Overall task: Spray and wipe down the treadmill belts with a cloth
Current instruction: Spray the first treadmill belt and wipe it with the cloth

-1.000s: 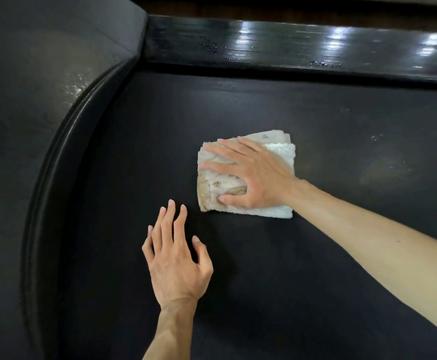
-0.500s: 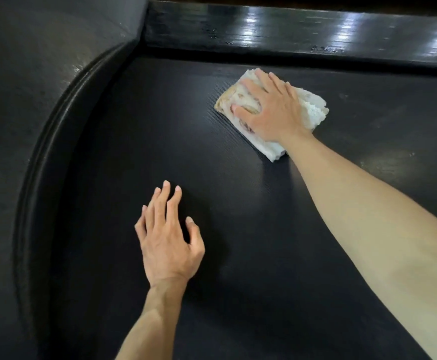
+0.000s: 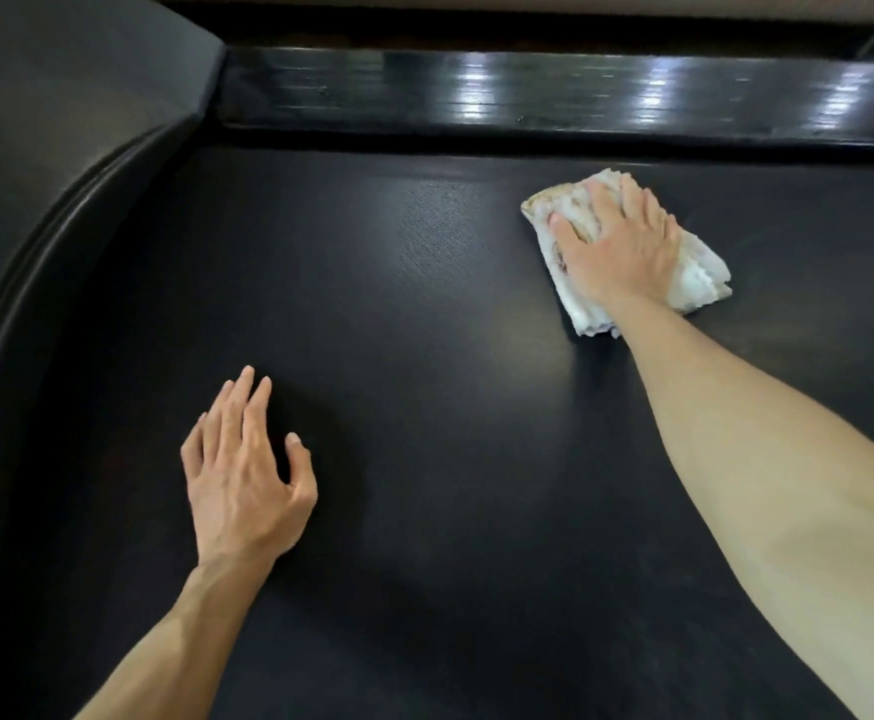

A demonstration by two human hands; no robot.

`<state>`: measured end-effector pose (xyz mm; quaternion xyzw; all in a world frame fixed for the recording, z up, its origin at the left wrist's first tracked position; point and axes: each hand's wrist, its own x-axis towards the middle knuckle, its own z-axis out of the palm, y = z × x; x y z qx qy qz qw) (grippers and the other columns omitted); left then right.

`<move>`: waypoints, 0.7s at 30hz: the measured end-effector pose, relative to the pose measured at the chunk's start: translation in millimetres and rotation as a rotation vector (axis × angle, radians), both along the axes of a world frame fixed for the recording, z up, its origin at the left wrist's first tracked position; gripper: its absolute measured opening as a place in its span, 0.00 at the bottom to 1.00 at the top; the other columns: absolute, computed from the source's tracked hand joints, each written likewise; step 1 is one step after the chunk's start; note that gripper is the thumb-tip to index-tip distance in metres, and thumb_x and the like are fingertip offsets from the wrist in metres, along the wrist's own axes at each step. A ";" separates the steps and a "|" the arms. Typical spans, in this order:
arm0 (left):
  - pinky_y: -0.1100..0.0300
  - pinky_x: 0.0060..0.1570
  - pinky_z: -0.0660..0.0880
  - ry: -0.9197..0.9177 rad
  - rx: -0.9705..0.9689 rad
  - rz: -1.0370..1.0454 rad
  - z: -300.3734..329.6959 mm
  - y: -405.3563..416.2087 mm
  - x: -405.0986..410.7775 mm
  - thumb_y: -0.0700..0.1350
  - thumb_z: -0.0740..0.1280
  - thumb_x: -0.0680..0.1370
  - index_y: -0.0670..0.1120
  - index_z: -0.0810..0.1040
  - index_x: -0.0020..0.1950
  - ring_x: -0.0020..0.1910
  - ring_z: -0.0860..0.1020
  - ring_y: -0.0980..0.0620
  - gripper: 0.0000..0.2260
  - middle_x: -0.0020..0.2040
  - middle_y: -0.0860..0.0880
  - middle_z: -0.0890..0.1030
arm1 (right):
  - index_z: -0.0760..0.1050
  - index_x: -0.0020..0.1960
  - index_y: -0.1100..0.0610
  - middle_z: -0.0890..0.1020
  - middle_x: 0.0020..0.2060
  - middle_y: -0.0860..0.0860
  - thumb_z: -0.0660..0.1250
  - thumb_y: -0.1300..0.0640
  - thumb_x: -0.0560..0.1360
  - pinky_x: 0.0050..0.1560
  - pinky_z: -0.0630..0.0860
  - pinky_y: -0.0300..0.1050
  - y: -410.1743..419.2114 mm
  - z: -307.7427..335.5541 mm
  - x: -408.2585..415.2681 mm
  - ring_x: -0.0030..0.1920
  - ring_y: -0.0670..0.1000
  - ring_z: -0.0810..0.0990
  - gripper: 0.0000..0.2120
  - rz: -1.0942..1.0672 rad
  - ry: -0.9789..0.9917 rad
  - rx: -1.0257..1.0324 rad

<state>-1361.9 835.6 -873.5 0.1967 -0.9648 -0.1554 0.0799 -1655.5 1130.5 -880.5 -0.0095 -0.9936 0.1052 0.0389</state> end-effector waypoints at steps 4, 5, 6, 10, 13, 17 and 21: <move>0.49 0.75 0.61 0.183 0.096 -0.201 18.9 21.4 -55.3 0.51 0.61 0.76 0.43 0.68 0.77 0.76 0.67 0.49 0.29 0.78 0.48 0.68 | 0.69 0.76 0.44 0.63 0.80 0.49 0.50 0.28 0.77 0.80 0.54 0.58 -4.4 -4.6 -2.2 0.79 0.56 0.60 0.34 -0.031 0.035 -0.007; 0.52 0.75 0.61 0.206 0.112 -0.221 20.6 31.4 -76.4 0.51 0.62 0.76 0.43 0.69 0.76 0.76 0.68 0.49 0.29 0.78 0.48 0.69 | 0.69 0.76 0.44 0.63 0.80 0.49 0.50 0.28 0.77 0.80 0.53 0.58 -4.7 -5.2 -1.8 0.80 0.56 0.60 0.34 -0.045 0.036 -0.010; 0.53 0.75 0.61 0.206 0.129 -0.241 21.8 43.1 -98.9 0.51 0.62 0.76 0.43 0.70 0.76 0.76 0.68 0.49 0.28 0.77 0.48 0.70 | 0.68 0.76 0.44 0.63 0.80 0.49 0.50 0.28 0.77 0.80 0.53 0.58 -4.5 -4.3 -3.1 0.80 0.56 0.59 0.34 -0.065 0.040 -0.021; 0.49 0.79 0.53 0.019 0.103 -0.386 8.5 79.7 -159.2 0.54 0.59 0.77 0.46 0.65 0.79 0.80 0.59 0.51 0.30 0.81 0.49 0.63 | 0.65 0.79 0.44 0.60 0.82 0.50 0.52 0.30 0.78 0.81 0.50 0.59 -5.6 -6.0 -8.1 0.81 0.57 0.56 0.34 -0.171 0.044 -0.060; 0.49 0.80 0.48 -0.043 -0.014 -0.422 -7.5 82.6 -171.2 0.58 0.54 0.78 0.49 0.59 0.82 0.82 0.53 0.53 0.33 0.83 0.52 0.56 | 0.60 0.81 0.45 0.56 0.83 0.53 0.52 0.31 0.79 0.81 0.46 0.61 -6.9 -6.5 -16.6 0.83 0.59 0.52 0.34 -0.302 0.022 -0.075; 0.49 0.80 0.48 -0.042 -0.068 -0.403 -16.9 80.7 -174.9 0.58 0.51 0.79 0.49 0.56 0.83 0.82 0.49 0.55 0.32 0.84 0.54 0.53 | 0.58 0.82 0.46 0.55 0.83 0.54 0.49 0.31 0.81 0.80 0.45 0.64 -11.7 -9.4 -30.3 0.83 0.61 0.50 0.34 -0.395 0.001 -0.038; 0.49 0.79 0.49 -0.055 -0.072 -0.402 -17.0 81.6 -174.4 0.58 0.52 0.79 0.49 0.56 0.83 0.82 0.49 0.55 0.32 0.84 0.54 0.52 | 0.59 0.82 0.48 0.55 0.83 0.56 0.49 0.33 0.81 0.80 0.44 0.66 -18.0 -11.2 -45.5 0.82 0.62 0.50 0.34 -0.413 -0.005 -0.043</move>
